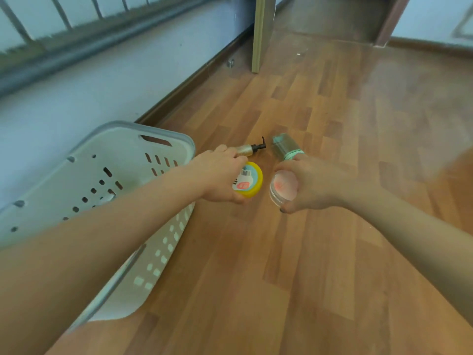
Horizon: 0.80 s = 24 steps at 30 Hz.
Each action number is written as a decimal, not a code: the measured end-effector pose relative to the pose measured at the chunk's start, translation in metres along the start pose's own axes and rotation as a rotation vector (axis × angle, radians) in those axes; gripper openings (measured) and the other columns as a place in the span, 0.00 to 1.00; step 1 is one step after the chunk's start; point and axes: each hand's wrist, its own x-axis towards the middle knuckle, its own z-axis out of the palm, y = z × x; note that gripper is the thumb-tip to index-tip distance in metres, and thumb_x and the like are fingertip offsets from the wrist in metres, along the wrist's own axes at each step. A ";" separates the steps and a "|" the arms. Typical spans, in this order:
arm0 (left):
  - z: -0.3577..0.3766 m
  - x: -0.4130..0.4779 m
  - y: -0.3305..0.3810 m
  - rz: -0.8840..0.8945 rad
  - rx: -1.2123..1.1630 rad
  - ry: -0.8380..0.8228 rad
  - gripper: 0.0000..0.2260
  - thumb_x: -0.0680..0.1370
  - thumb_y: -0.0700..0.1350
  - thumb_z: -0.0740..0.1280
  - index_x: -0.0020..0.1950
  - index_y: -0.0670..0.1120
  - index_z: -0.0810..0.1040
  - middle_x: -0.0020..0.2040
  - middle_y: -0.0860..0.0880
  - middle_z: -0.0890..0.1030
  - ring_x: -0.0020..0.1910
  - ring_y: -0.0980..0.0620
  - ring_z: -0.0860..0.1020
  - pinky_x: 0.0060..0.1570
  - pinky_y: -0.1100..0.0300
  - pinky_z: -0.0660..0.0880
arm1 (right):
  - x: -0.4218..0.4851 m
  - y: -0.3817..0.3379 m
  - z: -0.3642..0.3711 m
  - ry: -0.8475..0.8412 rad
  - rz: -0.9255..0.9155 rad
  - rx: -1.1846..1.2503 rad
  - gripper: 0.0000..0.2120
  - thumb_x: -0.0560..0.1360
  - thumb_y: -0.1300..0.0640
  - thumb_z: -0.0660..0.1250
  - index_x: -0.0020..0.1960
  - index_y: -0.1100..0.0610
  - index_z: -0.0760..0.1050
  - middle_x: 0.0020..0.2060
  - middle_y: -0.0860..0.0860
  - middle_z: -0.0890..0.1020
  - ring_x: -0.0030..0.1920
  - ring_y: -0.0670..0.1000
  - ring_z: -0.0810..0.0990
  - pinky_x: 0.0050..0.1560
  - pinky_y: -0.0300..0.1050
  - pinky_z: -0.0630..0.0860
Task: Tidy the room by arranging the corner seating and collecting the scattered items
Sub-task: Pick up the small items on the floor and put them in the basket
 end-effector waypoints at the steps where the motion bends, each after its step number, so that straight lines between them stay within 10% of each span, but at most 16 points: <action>1: -0.005 -0.006 -0.002 -0.012 -0.010 0.005 0.37 0.69 0.67 0.67 0.71 0.49 0.64 0.64 0.47 0.70 0.61 0.47 0.68 0.56 0.53 0.70 | -0.001 -0.005 -0.007 0.006 -0.010 -0.002 0.39 0.57 0.36 0.74 0.66 0.40 0.67 0.53 0.46 0.71 0.50 0.51 0.76 0.47 0.48 0.77; 24: -0.074 -0.119 -0.075 -0.302 -0.110 0.103 0.38 0.66 0.69 0.69 0.69 0.50 0.67 0.60 0.49 0.72 0.59 0.49 0.70 0.57 0.52 0.73 | 0.010 -0.126 -0.108 0.147 -0.296 -0.124 0.39 0.56 0.35 0.73 0.66 0.40 0.69 0.50 0.45 0.71 0.55 0.51 0.77 0.54 0.47 0.76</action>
